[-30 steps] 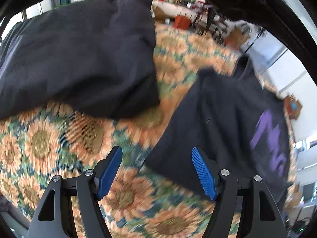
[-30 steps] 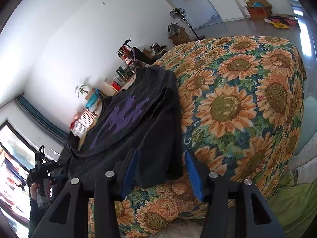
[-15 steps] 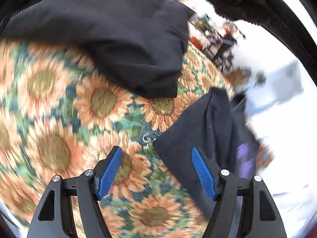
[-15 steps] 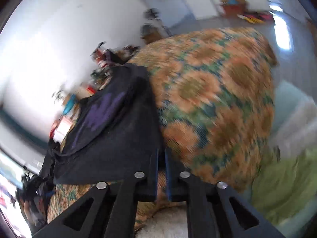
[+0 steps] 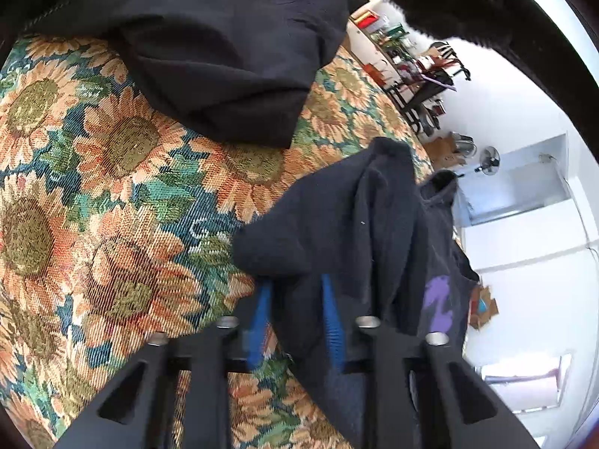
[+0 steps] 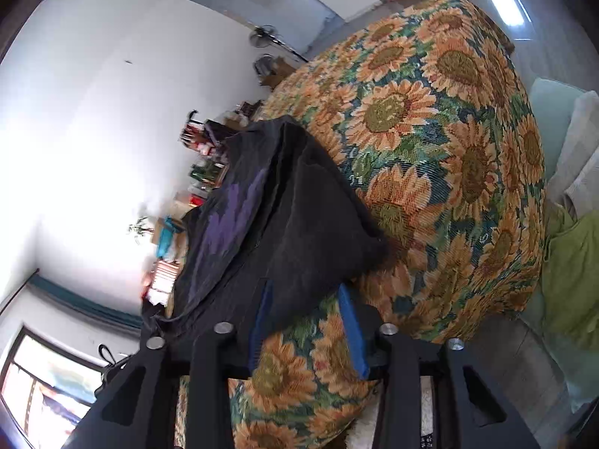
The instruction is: Fold clothes
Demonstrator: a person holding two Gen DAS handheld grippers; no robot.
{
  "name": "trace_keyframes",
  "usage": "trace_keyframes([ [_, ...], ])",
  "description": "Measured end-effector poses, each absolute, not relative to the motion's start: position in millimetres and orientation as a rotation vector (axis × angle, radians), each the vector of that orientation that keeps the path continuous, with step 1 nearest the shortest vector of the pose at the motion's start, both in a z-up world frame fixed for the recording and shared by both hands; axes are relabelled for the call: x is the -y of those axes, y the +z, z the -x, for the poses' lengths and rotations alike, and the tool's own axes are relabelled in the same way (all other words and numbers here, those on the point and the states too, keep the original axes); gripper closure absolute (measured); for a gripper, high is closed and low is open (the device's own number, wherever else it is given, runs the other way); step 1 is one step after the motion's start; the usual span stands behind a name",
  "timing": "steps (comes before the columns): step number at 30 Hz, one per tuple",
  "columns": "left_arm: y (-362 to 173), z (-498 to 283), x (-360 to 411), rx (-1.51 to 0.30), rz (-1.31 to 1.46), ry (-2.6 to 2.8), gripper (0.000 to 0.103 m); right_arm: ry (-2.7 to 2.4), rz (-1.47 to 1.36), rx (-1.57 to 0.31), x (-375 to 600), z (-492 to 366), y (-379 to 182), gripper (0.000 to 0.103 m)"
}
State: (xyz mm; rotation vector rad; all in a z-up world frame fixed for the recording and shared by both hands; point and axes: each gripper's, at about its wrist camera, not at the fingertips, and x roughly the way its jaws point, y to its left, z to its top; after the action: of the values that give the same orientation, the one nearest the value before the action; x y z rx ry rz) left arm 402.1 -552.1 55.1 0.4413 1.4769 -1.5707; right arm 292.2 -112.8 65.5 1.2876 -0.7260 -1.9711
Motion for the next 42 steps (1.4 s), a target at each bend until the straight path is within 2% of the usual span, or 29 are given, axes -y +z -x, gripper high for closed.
trace_keyframes([
  [1,52.8,-400.1,553.3,-1.461,-0.452,-1.566,0.095,-1.984,-1.290,0.728,114.6,-290.6,66.4,0.060],
  [6,55.1,-409.0,559.5,-1.408,-0.418,-1.598,0.099,-2.039,-1.310,0.738,117.3,-290.1,68.8,0.058],
  [7,54.6,-415.7,561.3,-1.405,-0.416,-1.596,0.099,-2.041,-1.310,0.755,115.4,-287.6,66.1,0.066],
  [8,53.9,-422.4,563.1,-1.402,-0.415,-1.595,0.099,-2.043,-1.310,0.772,113.4,-285.0,63.3,0.081],
  [9,54.6,-423.0,562.7,-1.393,-0.425,-1.608,0.099,-2.044,-1.310,0.790,111.5,-282.5,60.6,0.090],
  [10,55.4,-423.6,562.4,-1.383,-0.436,-1.621,0.099,-2.046,-1.310,0.807,109.6,-280.0,57.8,0.097],
  [11,57.1,-421.5,563.2,-1.363,-0.440,-1.635,0.099,-2.037,-1.310,0.830,108.5,-278.1,55.5,0.098],
  [17,109.8,-441.7,541.3,-1.294,-0.312,-1.774,0.100,-2.068,-1.060,0.738,93.5,-303.1,110.3,0.099],
  [22,155.3,-454.4,501.7,-1.113,-0.372,-1.864,0.100,-2.133,-0.934,0.599,73.5,-342.3,146.6,0.099],
  [25,148.1,-472.7,486.5,-1.161,-0.395,-1.864,0.100,-2.132,-0.993,0.593,53.5,-358.7,135.1,0.099],
  [30,94.4,-473.5,497.3,-1.311,-0.533,-1.742,0.100,-2.064,-1.245,0.687,32.1,-362.4,82.0,0.099],
  [32,107.8,-482.2,484.1,-1.304,-0.426,-1.842,0.100,-2.064,-1.205,0.674,31.1,-368.3,84.3,0.099],
  [34,135.9,-485.1,471.2,-1.194,-0.323,-1.964,0.100,-2.079,-1.080,0.642,33.2,-372.6,105.1,0.099],
  [37,119.0,-484.0,478.8,-1.217,-0.432,-1.865,0.100,-2.135,-1.019,0.574,38.8,-368.9,120.4,0.099],
  [40,80.1,-486.7,494.6,-1.309,-0.508,-1.750,0.100,-2.101,-1.224,0.565,38.9,-365.2,81.2,0.099],
  [42,65.8,-495.0,501.0,-1.363,-0.486,-1.725,0.100,-2.065,-1.295,0.624,34.7,-365.3,62.4,0.099],
])
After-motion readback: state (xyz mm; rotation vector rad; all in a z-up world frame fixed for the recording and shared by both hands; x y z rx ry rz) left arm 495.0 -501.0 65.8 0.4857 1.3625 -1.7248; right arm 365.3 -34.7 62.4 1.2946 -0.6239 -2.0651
